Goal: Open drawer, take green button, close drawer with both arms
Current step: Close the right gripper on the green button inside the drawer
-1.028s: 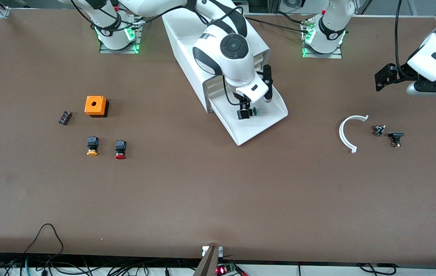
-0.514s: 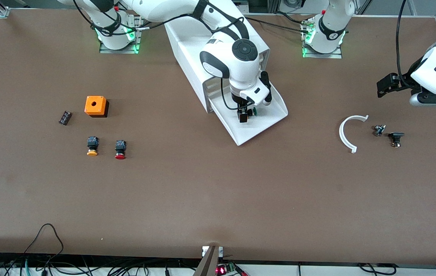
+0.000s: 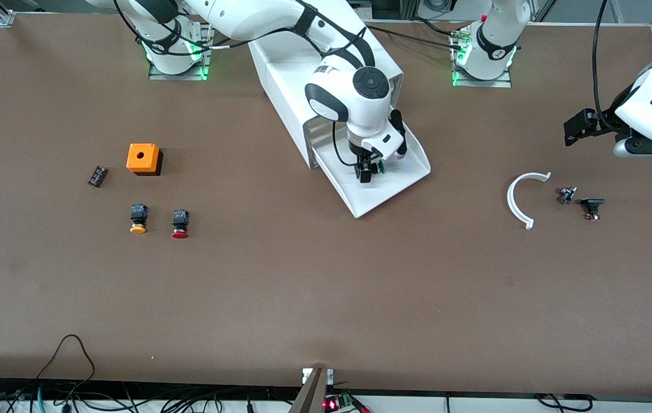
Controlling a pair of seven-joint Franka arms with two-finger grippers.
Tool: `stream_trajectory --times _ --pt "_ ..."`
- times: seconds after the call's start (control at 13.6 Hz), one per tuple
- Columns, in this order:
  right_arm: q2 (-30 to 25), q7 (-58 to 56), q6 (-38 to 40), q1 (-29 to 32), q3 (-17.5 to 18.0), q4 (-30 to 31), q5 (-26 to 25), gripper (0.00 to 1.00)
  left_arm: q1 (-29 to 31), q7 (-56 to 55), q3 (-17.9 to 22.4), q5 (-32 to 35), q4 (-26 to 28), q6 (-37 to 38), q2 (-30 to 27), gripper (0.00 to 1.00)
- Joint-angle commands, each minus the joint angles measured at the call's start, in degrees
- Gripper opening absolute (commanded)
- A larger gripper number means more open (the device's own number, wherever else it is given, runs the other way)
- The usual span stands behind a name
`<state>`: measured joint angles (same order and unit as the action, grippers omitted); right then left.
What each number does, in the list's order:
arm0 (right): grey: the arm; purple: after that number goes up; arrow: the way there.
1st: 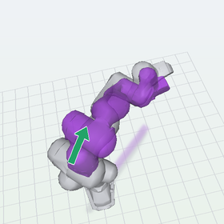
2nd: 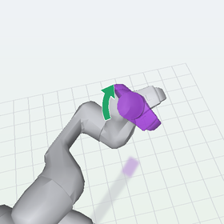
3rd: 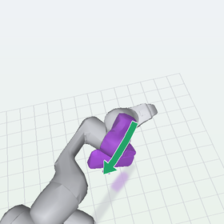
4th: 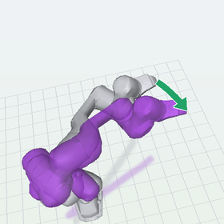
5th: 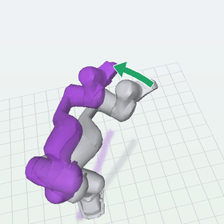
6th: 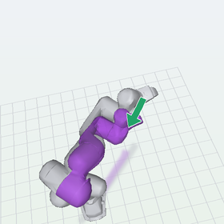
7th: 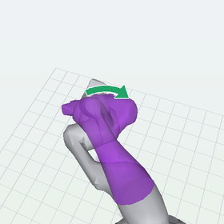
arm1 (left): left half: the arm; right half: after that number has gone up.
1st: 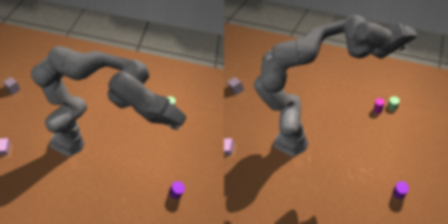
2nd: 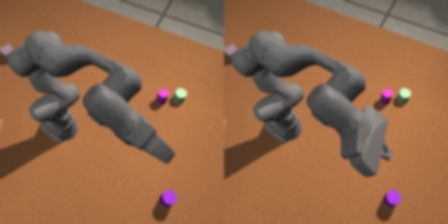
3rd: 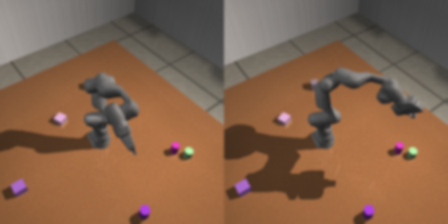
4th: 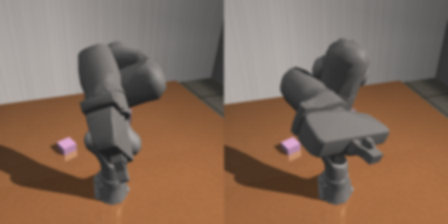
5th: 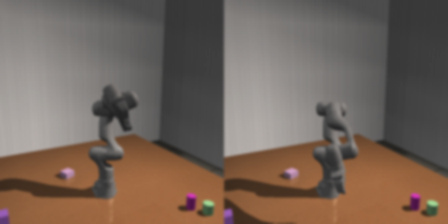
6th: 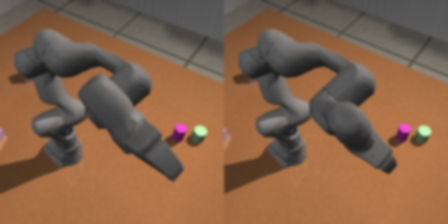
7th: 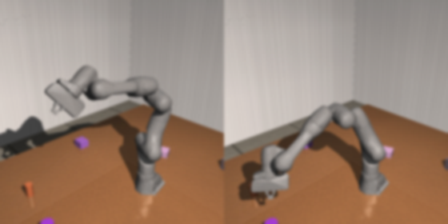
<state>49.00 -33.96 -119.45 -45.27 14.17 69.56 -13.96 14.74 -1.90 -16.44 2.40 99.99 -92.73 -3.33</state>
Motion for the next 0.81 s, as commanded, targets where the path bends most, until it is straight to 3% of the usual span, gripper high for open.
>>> stream_trajectory --times 0.0,0.22,0.29,0.51,0.73 --pt "1.9 1.3 -1.7 -0.5 -0.4 -0.2 -2.7 1.0 0.1 -0.5 0.1 -0.3 -1.1 0.9 0.3 1.0" --pt "2.1 1.3 -3.0 -0.5 -0.4 -0.2 -2.8 1.0 0.1 -0.5 0.0 -0.4 -1.2 0.9 0.3 1.0" --pt "2.2 1.3 -3.0 -0.6 -0.4 -0.2 -2.8 0.94 0.1 -0.6 0.0 -0.4 -1.2 0.9 0.3 1.0" --pt "2.2 1.2 -3.1 -0.6 -0.4 -0.2 -2.9 0.62 0.1 -0.5 0.0 -0.4 -1.2 0.9 0.3 1.0" --pt "2.2 1.3 -4.9 -0.6 -0.5 -0.2 -2.9 0.41 0.1 -0.5 0.0 -0.4 -1.1 1.0 0.3 1.0"
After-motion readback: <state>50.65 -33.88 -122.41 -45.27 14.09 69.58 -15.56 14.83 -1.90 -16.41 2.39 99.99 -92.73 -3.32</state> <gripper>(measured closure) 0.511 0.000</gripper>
